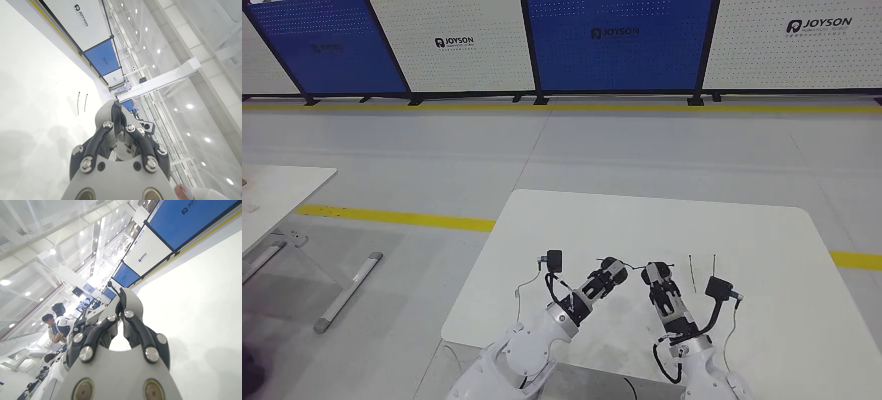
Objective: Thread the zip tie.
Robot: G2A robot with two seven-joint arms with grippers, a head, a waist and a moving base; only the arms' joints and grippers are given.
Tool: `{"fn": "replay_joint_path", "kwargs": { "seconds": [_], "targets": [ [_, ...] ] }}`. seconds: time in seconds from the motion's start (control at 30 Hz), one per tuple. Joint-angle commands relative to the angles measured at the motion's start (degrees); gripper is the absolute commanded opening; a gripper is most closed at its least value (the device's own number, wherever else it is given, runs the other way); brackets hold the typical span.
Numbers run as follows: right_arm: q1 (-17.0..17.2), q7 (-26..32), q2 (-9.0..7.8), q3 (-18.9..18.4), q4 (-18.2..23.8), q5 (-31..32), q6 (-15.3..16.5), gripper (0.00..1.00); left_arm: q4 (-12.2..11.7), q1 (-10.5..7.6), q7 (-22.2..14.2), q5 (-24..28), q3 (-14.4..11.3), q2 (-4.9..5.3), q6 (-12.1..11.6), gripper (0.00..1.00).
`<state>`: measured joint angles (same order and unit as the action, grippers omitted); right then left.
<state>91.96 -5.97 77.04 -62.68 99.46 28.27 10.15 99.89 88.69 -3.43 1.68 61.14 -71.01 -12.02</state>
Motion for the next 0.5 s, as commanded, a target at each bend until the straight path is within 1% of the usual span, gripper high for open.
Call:
{"fn": "replay_joint_path", "kwargs": {
  "seconds": [0.0,0.47],
  "targets": [
    [0.34,-0.41,0.02,0.12,0.41,0.56,-0.30,0.00,-0.17,-0.09,0.08,-0.25,-0.09,-0.02,0.22,0.00],
    [0.82,-0.88,0.12,-0.22,0.81,1.32,-1.19,0.00,-0.09,0.04,0.27,-1.32,-0.43,-0.05,0.28,0.00]
  ]
}}
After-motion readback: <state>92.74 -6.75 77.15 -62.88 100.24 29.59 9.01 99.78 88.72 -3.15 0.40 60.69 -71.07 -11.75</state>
